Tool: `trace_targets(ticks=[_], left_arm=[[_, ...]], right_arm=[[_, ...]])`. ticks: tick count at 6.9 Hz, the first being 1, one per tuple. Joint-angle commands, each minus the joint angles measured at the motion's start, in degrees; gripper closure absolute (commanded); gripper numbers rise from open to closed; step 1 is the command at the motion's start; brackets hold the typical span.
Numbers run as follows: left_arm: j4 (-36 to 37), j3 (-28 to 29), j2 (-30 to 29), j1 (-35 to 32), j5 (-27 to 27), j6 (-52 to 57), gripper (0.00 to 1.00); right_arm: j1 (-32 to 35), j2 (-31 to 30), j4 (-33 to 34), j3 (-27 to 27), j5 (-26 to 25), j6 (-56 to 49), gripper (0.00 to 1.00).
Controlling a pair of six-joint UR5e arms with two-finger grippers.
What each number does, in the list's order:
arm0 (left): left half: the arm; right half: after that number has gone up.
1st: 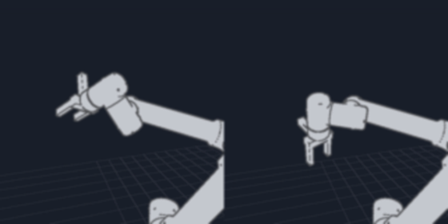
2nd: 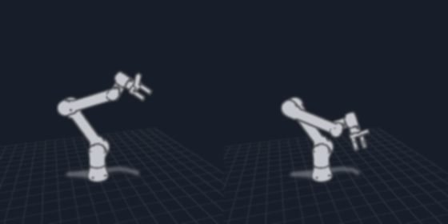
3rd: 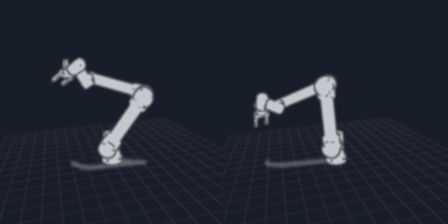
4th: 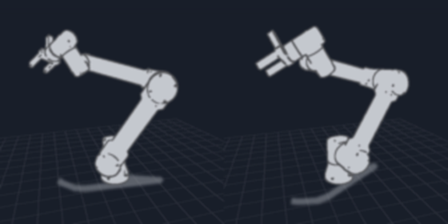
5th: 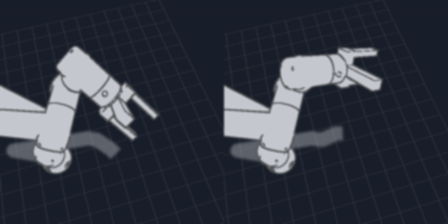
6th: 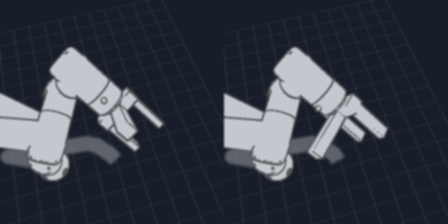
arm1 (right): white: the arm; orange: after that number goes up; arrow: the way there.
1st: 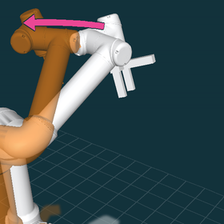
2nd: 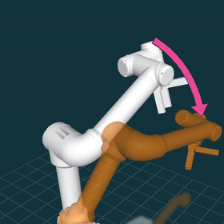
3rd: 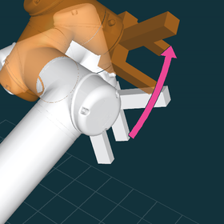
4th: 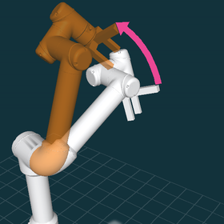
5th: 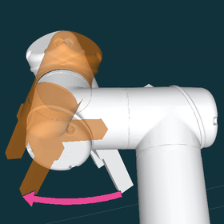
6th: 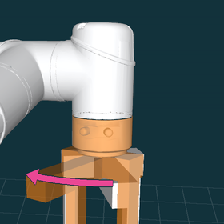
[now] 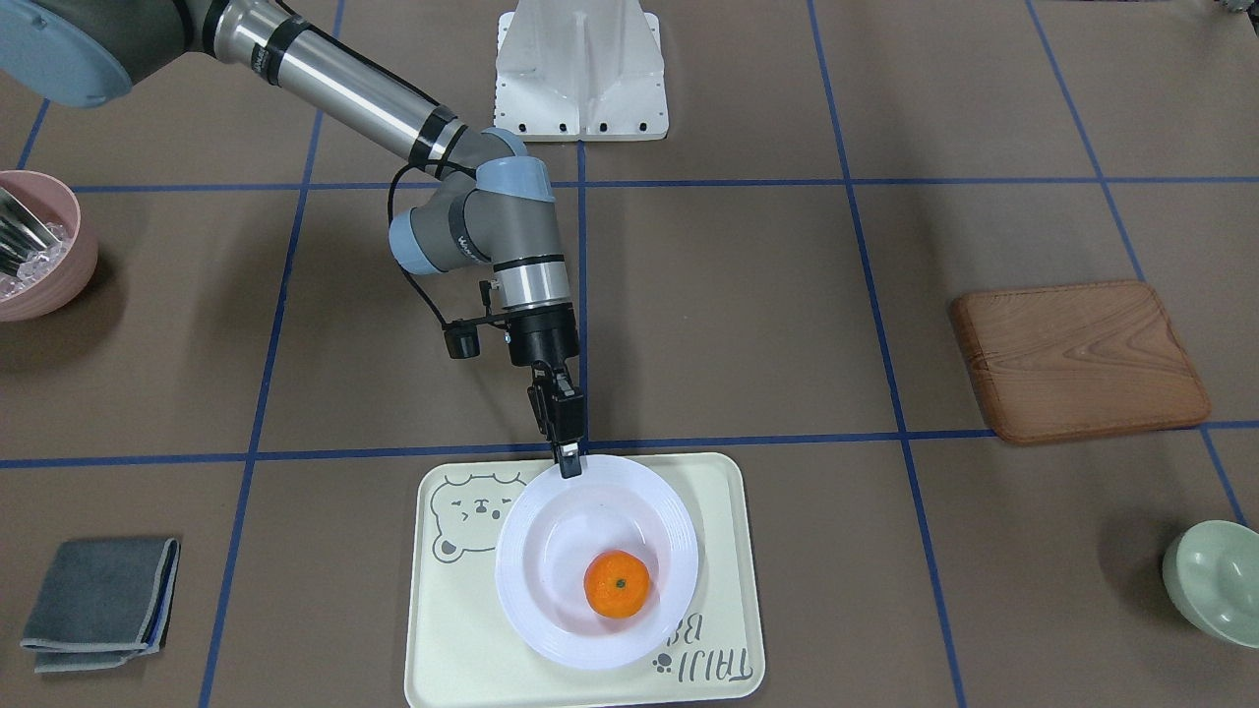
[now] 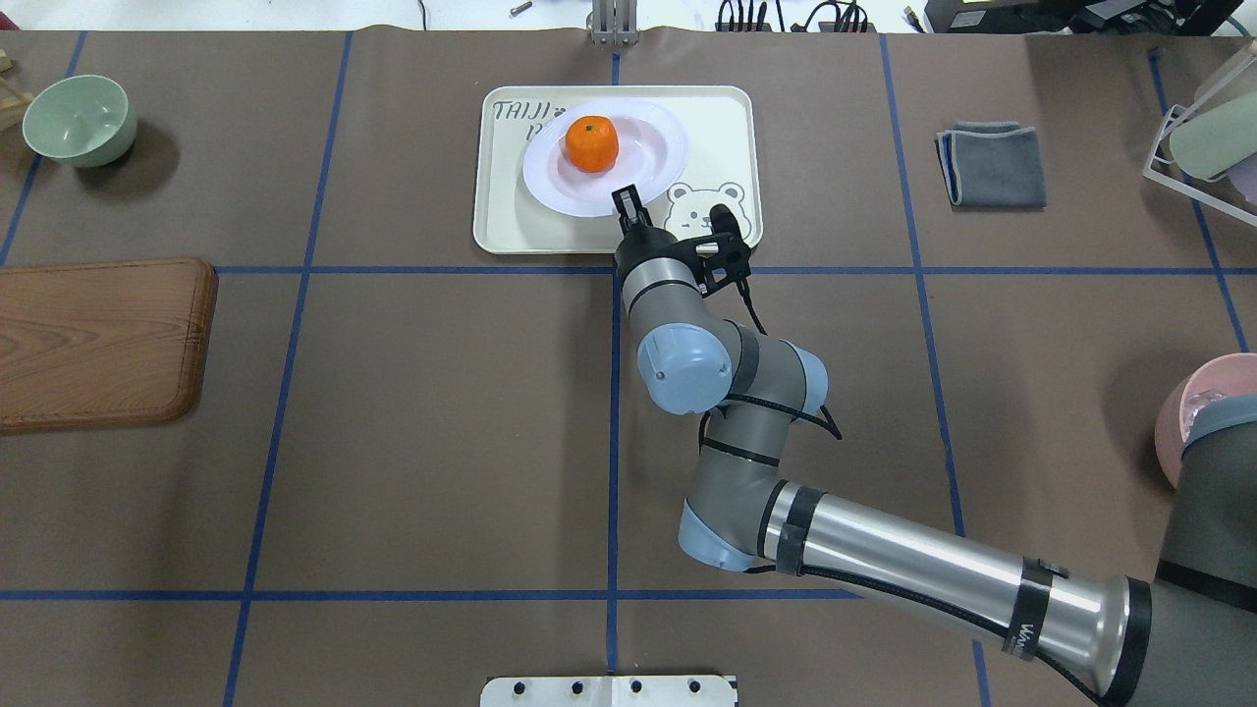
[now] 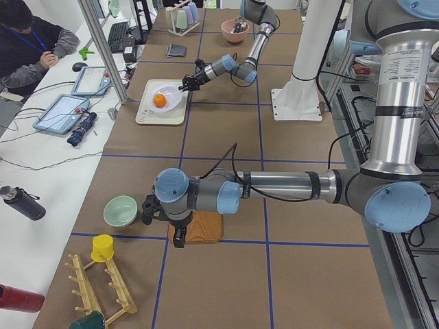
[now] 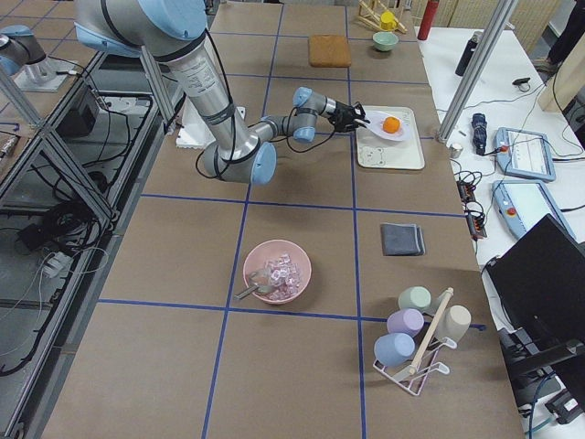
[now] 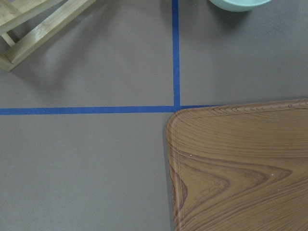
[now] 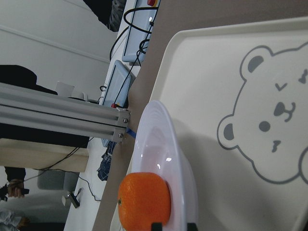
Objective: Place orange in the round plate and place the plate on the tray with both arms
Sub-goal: 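Lift the plate with the right gripper and carry it onto the bear tray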
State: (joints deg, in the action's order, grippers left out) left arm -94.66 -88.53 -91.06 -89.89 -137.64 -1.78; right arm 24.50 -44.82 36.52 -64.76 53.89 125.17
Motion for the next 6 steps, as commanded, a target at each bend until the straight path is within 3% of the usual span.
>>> trace_targets(ticks=[1, 3, 6], left_arm=[[0.0, 0.03, 0.01, -0.02, -0.08, -0.07, 0.02], [0.09, 0.03, 0.01, 0.07, 0.01, -0.07, 0.02], [0.0, -0.06, 0.09, -0.11, 0.09, -0.07, 0.02]], right_arm=[[-0.25, -8.92, 0.39, -11.13, 9.51, -21.72, 0.0], [4.91, -9.76, 18.31, -15.21, 22.25, -37.11, 0.0], [17.81, -14.67, 35.14, -21.45, 42.47, -67.31, 0.0]])
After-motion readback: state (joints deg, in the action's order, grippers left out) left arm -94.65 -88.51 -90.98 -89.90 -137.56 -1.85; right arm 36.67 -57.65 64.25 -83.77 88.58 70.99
